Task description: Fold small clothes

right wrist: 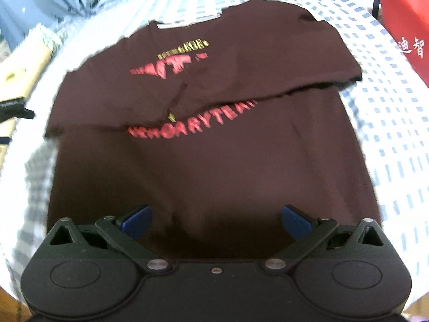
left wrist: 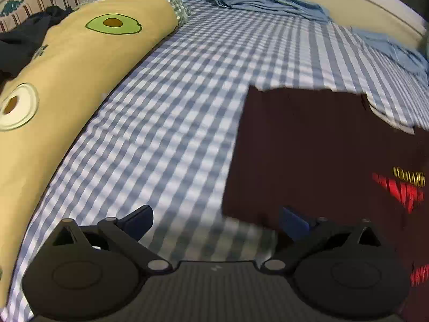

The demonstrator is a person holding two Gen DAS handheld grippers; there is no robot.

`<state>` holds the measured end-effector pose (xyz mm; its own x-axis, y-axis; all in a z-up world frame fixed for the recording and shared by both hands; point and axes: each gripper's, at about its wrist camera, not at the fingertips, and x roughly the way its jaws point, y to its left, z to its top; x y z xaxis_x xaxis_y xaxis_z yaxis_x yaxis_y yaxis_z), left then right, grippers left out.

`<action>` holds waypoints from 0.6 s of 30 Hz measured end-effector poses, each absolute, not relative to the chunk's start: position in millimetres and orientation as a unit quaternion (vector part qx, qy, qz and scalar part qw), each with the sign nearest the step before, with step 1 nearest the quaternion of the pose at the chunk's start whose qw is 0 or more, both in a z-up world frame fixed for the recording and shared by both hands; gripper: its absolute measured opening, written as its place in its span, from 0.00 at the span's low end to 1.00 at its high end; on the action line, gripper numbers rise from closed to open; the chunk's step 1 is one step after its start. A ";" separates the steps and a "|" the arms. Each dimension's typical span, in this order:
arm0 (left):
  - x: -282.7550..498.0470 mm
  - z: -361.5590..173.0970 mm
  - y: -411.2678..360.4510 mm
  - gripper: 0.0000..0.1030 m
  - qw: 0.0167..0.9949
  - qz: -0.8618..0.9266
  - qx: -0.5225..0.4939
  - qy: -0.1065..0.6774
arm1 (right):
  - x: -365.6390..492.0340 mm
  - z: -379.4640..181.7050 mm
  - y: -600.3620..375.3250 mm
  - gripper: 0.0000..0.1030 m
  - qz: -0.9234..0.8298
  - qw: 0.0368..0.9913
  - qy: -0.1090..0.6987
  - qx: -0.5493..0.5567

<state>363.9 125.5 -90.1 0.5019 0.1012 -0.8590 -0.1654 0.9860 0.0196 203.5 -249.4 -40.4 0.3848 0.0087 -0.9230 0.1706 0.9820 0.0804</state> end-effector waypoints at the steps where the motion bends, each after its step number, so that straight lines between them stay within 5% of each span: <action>1: 352.7 -89.1 120.7 0.99 0.865 0.078 -0.028 0.494 | 198.4 -41.6 -254.0 0.99 -0.047 0.828 0.554 0.072; 18: 144.0 -108.4 29.7 0.99 0.854 -0.010 0.025 0.520 | 114.8 -63.6 -297.1 0.99 0.027 0.820 0.570 -0.046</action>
